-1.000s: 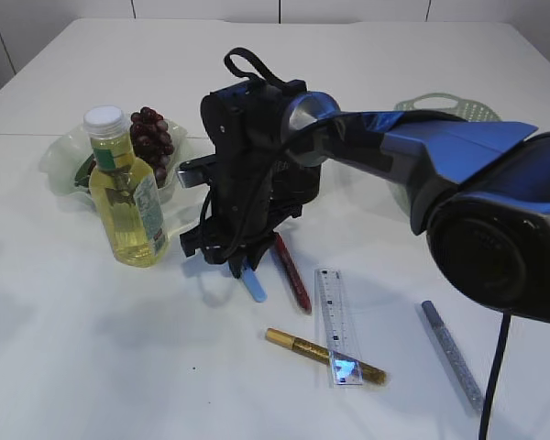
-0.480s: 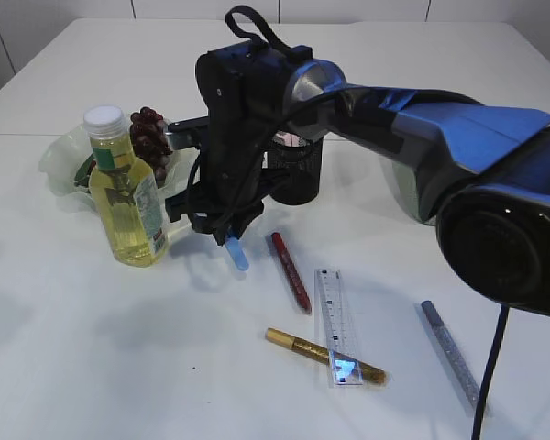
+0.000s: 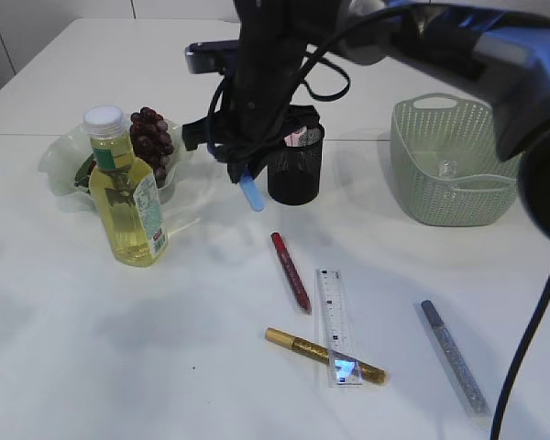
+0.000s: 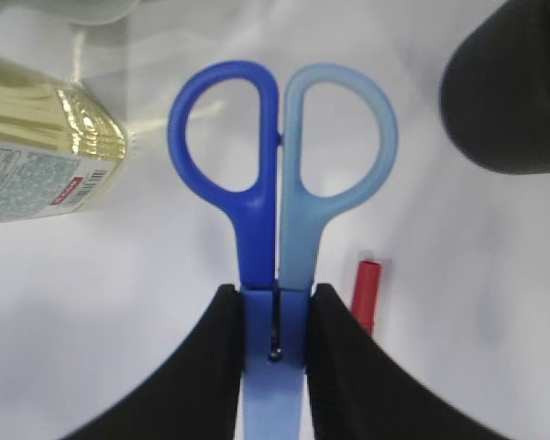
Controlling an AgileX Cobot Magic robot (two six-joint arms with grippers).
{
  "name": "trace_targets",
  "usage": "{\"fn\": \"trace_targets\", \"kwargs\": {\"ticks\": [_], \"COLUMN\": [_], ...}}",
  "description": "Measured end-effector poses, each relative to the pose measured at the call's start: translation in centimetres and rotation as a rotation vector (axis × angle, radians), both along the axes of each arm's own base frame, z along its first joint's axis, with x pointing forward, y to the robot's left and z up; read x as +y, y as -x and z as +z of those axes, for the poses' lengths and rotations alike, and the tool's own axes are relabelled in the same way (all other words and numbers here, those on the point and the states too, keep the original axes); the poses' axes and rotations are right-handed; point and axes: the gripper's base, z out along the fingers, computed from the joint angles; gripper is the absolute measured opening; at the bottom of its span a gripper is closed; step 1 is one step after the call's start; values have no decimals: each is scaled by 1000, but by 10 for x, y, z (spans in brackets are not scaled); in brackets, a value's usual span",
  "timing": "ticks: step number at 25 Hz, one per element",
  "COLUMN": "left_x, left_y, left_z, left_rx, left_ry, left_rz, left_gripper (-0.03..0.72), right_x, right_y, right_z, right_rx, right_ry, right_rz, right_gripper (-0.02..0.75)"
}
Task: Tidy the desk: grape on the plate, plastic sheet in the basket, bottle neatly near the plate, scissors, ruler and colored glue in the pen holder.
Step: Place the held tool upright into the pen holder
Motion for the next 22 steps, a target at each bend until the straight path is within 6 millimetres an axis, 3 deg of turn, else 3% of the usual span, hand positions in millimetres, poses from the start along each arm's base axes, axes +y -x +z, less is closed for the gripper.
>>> {"fn": "trace_targets", "kwargs": {"ticks": [4,11,18,22], "left_x": [0,0,0,0], "left_y": [0,0,-1,-1], "left_z": [0,0,0,0], "left_rx": [0,-5,-8,-8], "left_ry": [0,0,0,0], "left_rz": [0,1,1,2], "left_gripper": [372,372,372,372], "right_x": [-30,-85,-115,-124], "right_y": [3,31,66,75], "right_z": [24,36,53,57], "right_rx": [-9,43,43,46], "right_ry": [9,117,178,183], "right_rz": [-44,-95,-101,-102], "right_gripper": [173,171,167,165]}}
